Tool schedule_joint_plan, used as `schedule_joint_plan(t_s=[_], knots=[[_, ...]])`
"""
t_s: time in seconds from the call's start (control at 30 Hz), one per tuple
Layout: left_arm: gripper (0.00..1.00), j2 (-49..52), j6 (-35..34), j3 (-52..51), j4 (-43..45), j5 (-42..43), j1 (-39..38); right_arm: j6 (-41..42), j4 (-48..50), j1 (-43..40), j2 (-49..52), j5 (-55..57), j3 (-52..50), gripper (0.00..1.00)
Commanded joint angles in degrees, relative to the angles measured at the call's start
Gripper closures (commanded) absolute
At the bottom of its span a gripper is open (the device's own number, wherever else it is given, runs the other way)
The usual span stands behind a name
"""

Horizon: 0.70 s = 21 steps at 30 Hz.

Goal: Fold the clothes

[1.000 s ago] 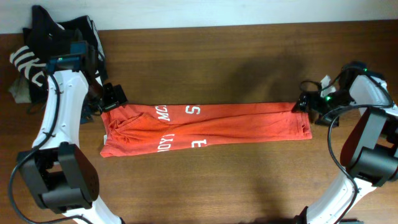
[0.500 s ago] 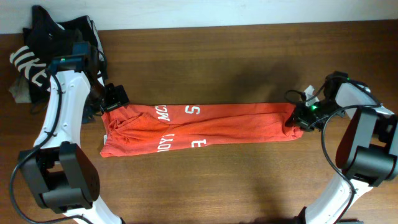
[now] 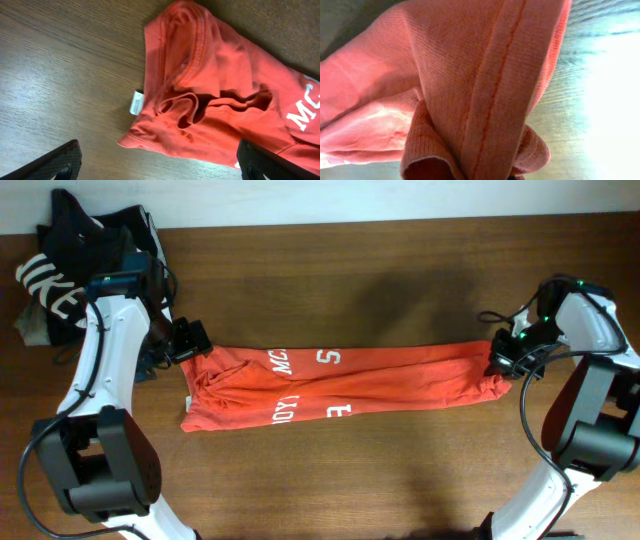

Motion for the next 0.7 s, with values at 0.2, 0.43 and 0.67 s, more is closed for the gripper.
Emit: schedule_joint_plan(t_s=[0.2,0.43,0.67], knots=[[0.01,0.2,0.0,-0.4,1.2,0.5,-0.1,1.1,-2.4,15.4,-4.3,-1.4,3.1,0.96],[0.01,0.3,0.1,-0.4,1.4,0.5,-0.5,1.2,1.7,27.5,-3.8,-2.1,3.0,0.96],[0.01,0.3,0.1,-0.5,2.0,0.5,-0.9,4.6,5.3,33.3,-3.7,-2.2,0.1,0.93]])
